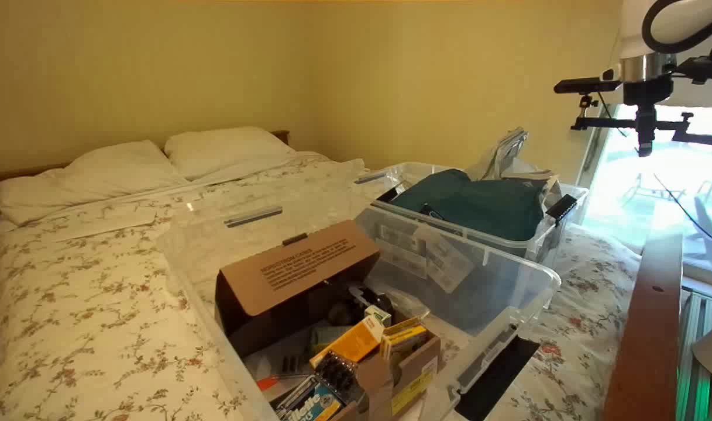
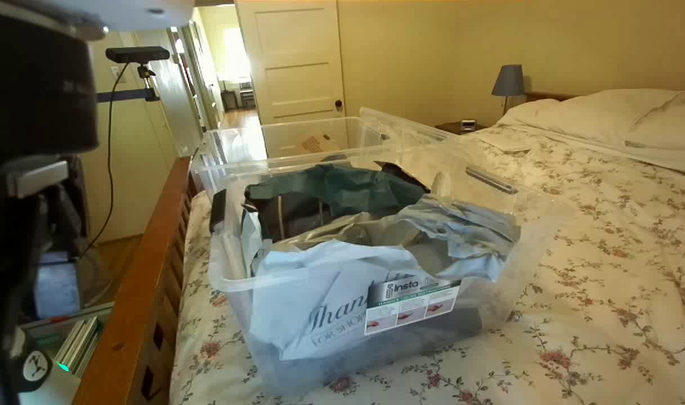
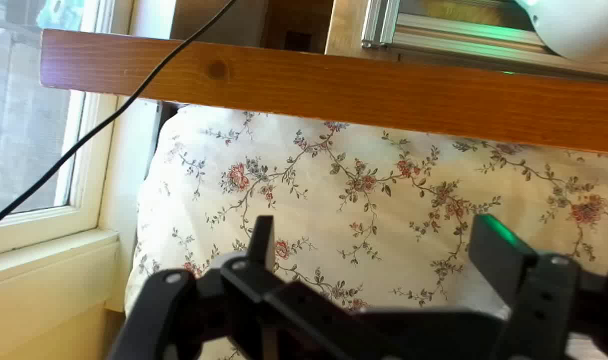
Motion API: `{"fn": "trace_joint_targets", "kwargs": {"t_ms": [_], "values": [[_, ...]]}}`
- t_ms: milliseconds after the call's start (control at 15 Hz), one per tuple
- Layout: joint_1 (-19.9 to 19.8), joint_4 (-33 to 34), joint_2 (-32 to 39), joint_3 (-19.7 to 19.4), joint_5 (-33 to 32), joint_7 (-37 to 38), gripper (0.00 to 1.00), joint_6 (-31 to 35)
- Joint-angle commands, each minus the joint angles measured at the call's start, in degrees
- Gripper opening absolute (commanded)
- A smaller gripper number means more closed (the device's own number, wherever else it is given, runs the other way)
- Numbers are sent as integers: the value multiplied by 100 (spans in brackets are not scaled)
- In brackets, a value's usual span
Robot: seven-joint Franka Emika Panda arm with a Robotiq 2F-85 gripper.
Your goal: Move two small, orange boxes to the storage bin on the right
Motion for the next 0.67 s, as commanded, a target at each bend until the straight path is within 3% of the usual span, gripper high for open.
{"fn": "trace_joint_targets", "kwargs": {"t_ms": [0,333,600], "values": [[92,19,-10,-70,-33,36,100,-41],[92,19,-10,-70,-33,36,100,-41],[810,-322,-470,264,398,-469,100,-6]]}}
